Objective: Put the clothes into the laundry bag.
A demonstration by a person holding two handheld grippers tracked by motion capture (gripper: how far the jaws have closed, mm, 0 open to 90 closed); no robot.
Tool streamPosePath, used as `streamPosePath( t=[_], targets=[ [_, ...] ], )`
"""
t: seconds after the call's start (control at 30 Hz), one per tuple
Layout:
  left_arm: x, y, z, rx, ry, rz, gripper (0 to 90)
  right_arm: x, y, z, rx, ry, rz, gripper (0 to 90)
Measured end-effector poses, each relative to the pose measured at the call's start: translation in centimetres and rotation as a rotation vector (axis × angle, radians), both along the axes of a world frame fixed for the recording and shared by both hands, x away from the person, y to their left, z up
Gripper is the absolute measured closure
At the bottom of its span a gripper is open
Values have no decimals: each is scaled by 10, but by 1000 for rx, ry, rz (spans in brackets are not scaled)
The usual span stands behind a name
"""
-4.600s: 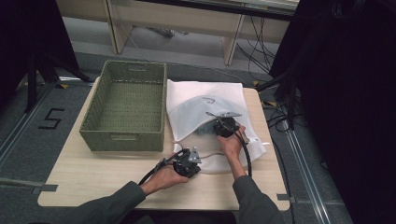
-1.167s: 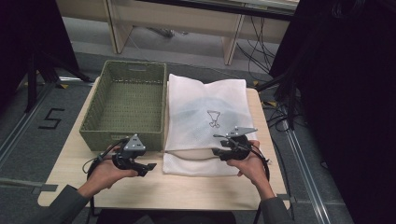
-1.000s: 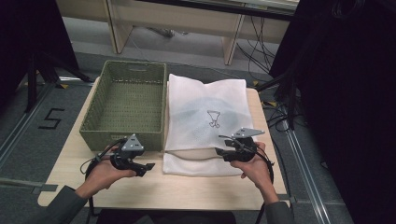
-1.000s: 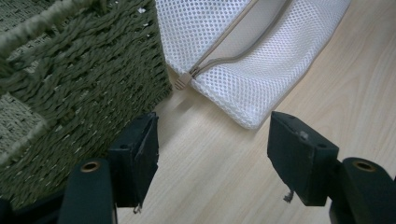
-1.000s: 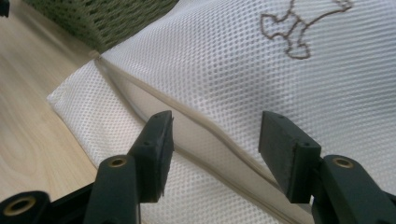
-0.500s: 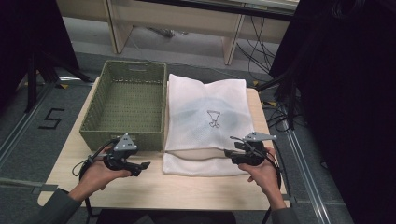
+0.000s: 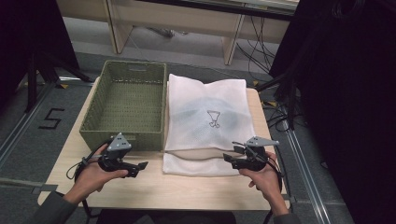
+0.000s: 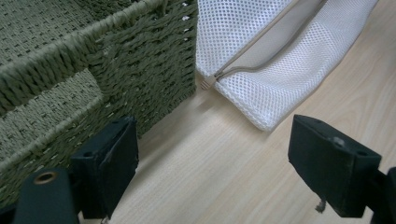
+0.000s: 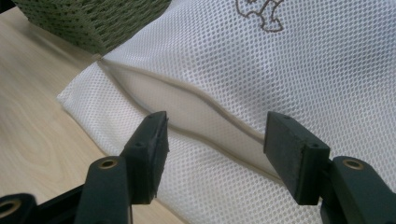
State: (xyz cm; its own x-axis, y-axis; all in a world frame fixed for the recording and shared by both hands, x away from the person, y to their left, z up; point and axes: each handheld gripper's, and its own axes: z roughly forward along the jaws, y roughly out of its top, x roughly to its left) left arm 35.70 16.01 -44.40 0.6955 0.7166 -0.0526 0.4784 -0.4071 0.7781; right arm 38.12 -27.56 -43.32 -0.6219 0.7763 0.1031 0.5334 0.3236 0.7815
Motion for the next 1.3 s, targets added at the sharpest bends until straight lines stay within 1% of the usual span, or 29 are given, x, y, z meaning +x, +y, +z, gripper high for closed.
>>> streamPosePath(
  t=[0.03, 0.07, 0.13, 0.17, 0.2, 0.23, 0.3, 0.33, 0.37, 0.43, 0.47, 0.5, 0.53, 0.63, 0.67, 0.7, 0.77, 0.8, 0.83, 0.9, 0.93, 0.97, 1.0, 1.1, 1.13, 1.17, 1.23, 1.27, 1.3],
  targets=[
    [0, 1, 0, -2, -1, -9, 160, 0, -1, -1, -7, -12, 11, 409],
    [-2, 0, 0, -5, 0, 3, 159, -2, 1, -1, 3, 13, 3, 409],
    [-3, 1, 0, -5, -3, -3, 154, -3, -1, -1, -10, -8, 20, 408],
    [-4, 1, 1, -2, -6, 2, 154, -5, 0, -2, 0, 12, 16, 407],
    [-5, 1, 1, 4, -8, 1, 154, -5, 0, -3, 8, -15, 13, 407],
    [-6, 2, 1, 8, -11, -1, 154, -6, 0, -2, 5, 6, 15, 406],
    [-7, 2, 0, 8, -14, -1, 154, -8, 1, -3, 11, 11, 20, 405],
    [-9, 2, 0, 7, -11, 4, 154, -8, 0, -3, -3, -2, 30, 405],
    [-10, 3, 0, 11, -13, 4, 155, -10, 1, -3, 4, 16, 12, 404],
    [-11, 4, 0, 17, -16, -3, 154, -11, 0, -3, 2, 10, 26, 404],
    [-12, 4, 0, 14, -19, 9, 154, -12, -1, -3, -11, -17, 26, 404],
    [-13, 5, -1, 13, -15, 3, 155, -14, 1, -3, 9, 6, 23, 403],
    [-14, 5, -1, 13, -16, 6, 155, -15, 0, -2, 2, 9, 21, 402],
    [-17, 6, -1, 17, -22, -1, 154, -19, 0, -4, 10, 8, 27, 399],
    [-18, 7, -1, 23, -28, -8, 155, -21, 0, -5, 4, 4, 19, 397],
    [-20, 6, -1, 14, -21, 7, 155, -22, -2, -5, -10, -6, 33, 397],
    [-22, 7, -2, 19, -28, -7, 155, -26, -1, -7, -3, 10, 41, 393],
    [-23, 7, -2, 16, -22, -4, 155, -29, 0, -8, 6, 10, 22, 391],
    [-24, 7, -2, 16, -24, -8, 155, -31, -1, -8, 3, 34, 31, 389],
    [-26, 8, -2, 21, -29, -15, 155, -35, -1, -10, 12, 31, 35, 376],
    [-27, 9, -2, 20, -31, -13, 155, -37, -2, -10, 9, 45, 36, 372],
    [-28, 9, -3, 12, -24, -16, 155, -37, -4, -12, 4, 23, 42, 371],
    [-29, 10, -3, 10, -22, -13, 155, -41, -3, -12, 13, 51, 24, 366],
    [-32, 12, -3, 18, -20, 2, 155, -45, -6, -13, 8, 46, 21, 357],
    [-32, 12, -3, 18, -19, -2, 155, -45, -8, -14, -2, 37, 34, 356],
    [-32, 12, -3, 18, -20, -6, 155, -47, -7, -15, 10, 48, 18, 354],
    [-33, 12, -4, 28, -25, -14, 155, -47, -9, -15, -1, 29, 27, 350],
    [-32, 12, -3, 35, -26, -18, 155, -48, -9, -15, 2, 41, 17, 350],
    [-33, 11, -5, 19, -12, -6, 155, -49, -9, -15, -9, 43, 9, 349]
  ],
)
